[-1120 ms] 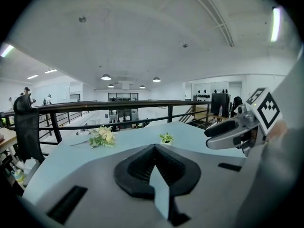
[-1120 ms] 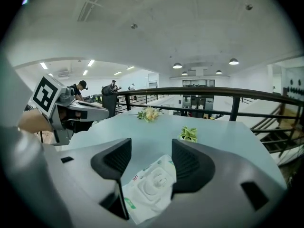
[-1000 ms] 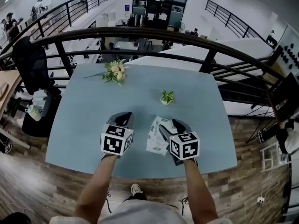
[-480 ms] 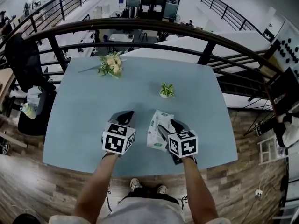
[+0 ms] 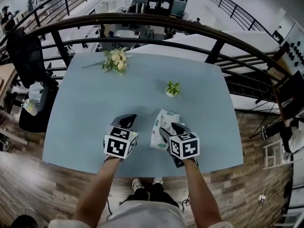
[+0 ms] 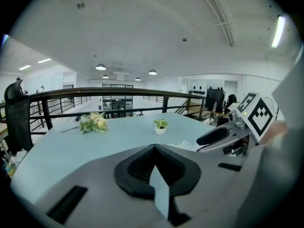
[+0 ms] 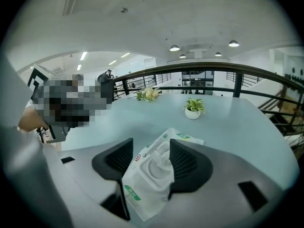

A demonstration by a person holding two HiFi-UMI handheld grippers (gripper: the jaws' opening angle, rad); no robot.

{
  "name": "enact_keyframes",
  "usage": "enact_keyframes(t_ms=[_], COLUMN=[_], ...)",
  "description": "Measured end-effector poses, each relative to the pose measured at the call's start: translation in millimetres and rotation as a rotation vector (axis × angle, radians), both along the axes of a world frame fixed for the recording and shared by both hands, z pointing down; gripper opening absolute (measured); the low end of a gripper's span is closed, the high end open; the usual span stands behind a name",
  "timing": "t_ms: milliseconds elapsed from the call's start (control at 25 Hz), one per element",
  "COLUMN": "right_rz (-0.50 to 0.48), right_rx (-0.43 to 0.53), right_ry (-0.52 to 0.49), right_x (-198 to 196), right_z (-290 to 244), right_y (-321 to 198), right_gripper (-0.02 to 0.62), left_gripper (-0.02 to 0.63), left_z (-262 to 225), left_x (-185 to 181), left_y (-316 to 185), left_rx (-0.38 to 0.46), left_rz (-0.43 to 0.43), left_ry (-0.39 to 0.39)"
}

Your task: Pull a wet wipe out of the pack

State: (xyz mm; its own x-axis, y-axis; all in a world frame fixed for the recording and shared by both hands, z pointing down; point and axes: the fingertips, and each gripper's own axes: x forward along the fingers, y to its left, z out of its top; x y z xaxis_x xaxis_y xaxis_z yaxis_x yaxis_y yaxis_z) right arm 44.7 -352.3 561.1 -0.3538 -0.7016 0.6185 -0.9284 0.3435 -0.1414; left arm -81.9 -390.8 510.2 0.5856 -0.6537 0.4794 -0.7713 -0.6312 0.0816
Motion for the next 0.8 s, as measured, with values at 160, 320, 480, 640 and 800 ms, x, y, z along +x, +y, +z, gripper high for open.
enact_keyframes(t_ms=[160, 320, 480, 640, 800], right_rz=[-0.003, -0.002, 0.012, 0.009, 0.014], right_rx=[-0.026, -0.043, -0.047, -0.063, -0.072], right_ry=[-0.011, -0.018, -0.023, -0.019, -0.019], right_x=[1.6, 3.9, 6.1, 5.8, 4.7], right_z=[12.5, 21.6, 24.6, 29.3, 34.4], right_y=[-1.3, -3.2, -5.2, -4.9, -4.9], right_gripper=[0.233, 0.232, 0.215, 0.209, 0.179], left_gripper=[-0.006, -0.007, -0.007, -0.008, -0.007], left_z=[10.1, 19.3, 22.9, 28.1, 31.3], left_x=[0.7, 3.1, 4.7, 4.9, 5.7], left_y=[-1.5, -1.9, -2.6, -1.9, 0.9], left_rx=[-0.016, -0.028, -0.034, -0.045, -0.048], left_rz=[-0.007, -0.006, -0.009, -0.018, -0.020], left_ry=[-0.005, -0.016, -0.022, -0.022, -0.021])
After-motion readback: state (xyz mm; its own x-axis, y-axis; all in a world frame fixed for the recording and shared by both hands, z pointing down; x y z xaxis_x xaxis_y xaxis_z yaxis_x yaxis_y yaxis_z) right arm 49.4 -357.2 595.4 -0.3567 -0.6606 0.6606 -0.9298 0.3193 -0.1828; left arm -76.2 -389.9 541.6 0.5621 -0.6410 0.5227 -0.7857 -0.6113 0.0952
